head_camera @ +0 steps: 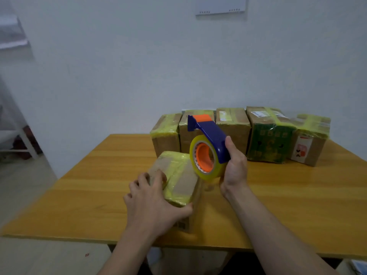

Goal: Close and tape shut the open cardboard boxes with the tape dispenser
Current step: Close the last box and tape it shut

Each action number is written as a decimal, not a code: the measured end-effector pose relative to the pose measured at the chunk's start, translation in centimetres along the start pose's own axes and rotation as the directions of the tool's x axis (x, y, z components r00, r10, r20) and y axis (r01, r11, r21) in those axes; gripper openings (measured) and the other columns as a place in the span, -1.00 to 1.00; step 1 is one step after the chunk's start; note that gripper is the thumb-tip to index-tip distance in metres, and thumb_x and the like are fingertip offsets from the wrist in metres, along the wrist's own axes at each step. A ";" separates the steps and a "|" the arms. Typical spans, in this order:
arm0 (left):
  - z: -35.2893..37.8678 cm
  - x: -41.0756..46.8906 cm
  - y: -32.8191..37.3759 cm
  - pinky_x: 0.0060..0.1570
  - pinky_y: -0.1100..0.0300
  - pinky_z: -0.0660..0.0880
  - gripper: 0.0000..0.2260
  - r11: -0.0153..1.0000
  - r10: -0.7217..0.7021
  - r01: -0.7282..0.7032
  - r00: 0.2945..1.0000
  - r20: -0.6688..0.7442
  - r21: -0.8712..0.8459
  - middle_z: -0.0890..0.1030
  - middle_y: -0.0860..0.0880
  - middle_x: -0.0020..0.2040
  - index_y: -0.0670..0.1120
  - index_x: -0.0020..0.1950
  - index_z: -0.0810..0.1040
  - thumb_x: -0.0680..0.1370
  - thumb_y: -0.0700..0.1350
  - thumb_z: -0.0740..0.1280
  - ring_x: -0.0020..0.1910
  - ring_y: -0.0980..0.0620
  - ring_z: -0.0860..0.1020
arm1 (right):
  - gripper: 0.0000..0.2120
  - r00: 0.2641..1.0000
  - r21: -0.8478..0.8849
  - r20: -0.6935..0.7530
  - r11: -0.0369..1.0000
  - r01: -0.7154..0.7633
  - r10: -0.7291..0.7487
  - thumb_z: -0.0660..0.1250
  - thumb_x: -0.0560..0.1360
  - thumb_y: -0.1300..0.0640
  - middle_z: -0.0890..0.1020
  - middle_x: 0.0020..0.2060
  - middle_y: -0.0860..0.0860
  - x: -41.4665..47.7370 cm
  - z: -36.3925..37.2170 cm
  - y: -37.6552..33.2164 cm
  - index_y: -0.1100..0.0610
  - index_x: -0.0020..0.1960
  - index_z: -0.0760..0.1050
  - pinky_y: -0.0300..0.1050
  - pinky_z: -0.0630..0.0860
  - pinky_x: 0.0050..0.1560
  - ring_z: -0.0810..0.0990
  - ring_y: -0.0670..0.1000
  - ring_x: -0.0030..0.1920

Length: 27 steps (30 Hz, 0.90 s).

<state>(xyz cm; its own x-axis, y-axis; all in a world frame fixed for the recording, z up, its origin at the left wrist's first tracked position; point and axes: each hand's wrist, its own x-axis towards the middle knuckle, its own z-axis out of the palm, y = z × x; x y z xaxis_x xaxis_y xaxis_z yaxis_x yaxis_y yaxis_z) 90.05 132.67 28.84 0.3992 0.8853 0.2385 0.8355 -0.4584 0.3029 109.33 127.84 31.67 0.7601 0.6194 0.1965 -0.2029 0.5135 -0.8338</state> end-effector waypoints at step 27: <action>5.1 24.8 -11.4 0.58 -0.32 -0.16 -0.35 0.992 -0.101 0.093 0.990 -0.095 -0.085 0.20 -0.18 0.64 0.11 0.51 0.38 0.59 0.46 -0.01 0.67 -0.19 -0.08 | -0.59 0.757 -0.750 0.638 0.110 0.652 -0.140 0.23 0.53 -0.30 0.55 -0.36 -0.11 3.7 0.7 9.3 0.02 -0.21 0.51 -0.08 0.45 -0.38 0.49 -0.08 -0.37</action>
<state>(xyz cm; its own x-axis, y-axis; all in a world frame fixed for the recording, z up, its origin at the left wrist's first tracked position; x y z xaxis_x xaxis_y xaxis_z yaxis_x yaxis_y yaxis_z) 92.35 160.24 26.59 0.2754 0.9156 0.2931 0.8338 -0.3792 0.4011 109.83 135.39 25.03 0.2104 0.7758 0.5949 0.9365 0.0148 -0.3504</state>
